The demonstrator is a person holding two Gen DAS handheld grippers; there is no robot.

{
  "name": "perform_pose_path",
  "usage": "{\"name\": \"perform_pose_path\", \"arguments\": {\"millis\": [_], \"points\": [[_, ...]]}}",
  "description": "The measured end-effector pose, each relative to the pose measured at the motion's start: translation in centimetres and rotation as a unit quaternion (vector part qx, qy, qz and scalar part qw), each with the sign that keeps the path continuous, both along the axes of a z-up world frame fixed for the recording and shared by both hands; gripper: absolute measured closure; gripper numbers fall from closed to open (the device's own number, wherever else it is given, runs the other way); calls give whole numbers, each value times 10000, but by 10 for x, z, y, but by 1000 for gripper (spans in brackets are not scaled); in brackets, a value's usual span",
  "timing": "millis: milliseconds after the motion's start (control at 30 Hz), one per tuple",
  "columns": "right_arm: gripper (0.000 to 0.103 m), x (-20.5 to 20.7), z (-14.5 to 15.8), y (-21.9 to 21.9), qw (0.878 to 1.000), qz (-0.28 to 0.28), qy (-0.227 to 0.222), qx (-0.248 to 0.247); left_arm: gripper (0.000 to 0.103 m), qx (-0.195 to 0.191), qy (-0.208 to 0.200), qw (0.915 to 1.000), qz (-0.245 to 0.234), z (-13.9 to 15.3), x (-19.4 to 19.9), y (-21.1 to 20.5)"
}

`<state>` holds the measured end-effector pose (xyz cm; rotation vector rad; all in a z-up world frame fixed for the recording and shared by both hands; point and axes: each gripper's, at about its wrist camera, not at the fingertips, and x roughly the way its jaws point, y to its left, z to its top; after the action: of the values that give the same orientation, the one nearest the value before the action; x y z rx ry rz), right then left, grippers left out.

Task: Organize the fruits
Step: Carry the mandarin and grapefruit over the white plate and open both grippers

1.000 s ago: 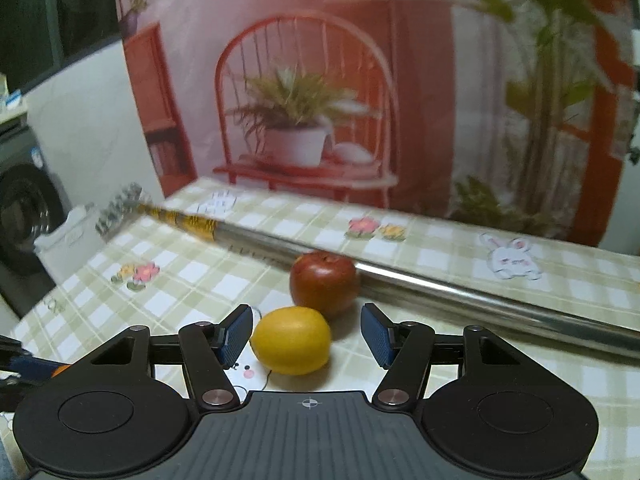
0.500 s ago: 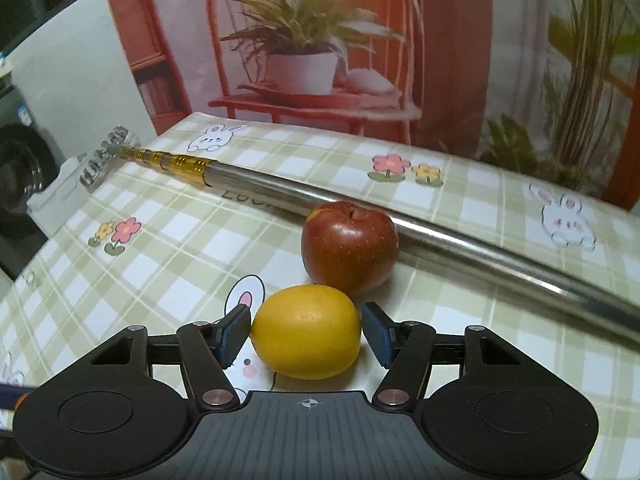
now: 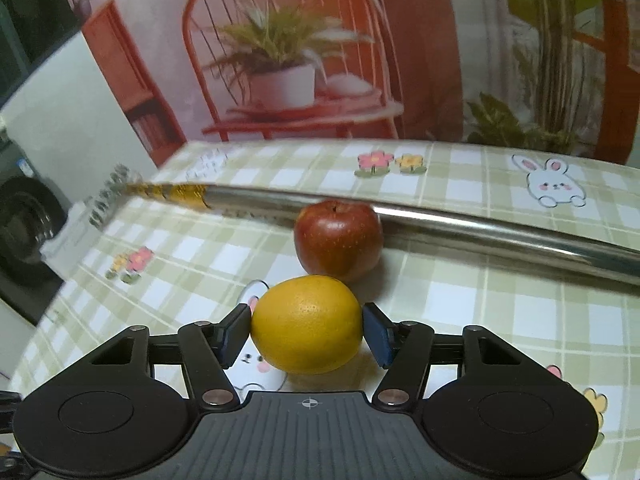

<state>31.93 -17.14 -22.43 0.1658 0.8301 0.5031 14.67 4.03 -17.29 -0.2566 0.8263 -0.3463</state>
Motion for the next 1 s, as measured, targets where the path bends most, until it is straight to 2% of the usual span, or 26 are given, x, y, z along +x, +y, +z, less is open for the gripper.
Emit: {"name": "perform_pose_path", "arguments": {"millis": [267, 467, 700, 1000], "points": [[47, -59, 24, -36, 9984, -151, -467, 272, 65, 59, 66, 9995, -309, -3, -5, -17], [47, -106, 23, -56, 9970, -311, -693, 133, 65, 116, 234, 9982, -533, -13, -5, -31], [46, -141, 12, -72, 9961, -496, -674, 272, 65, 225, 415, 9962, -726, -23, -3, -43], [47, -160, -1, -73, 9963, -544, -608, 285, 65, 410, 632, 9935, -849, -36, 1, -53]]}}
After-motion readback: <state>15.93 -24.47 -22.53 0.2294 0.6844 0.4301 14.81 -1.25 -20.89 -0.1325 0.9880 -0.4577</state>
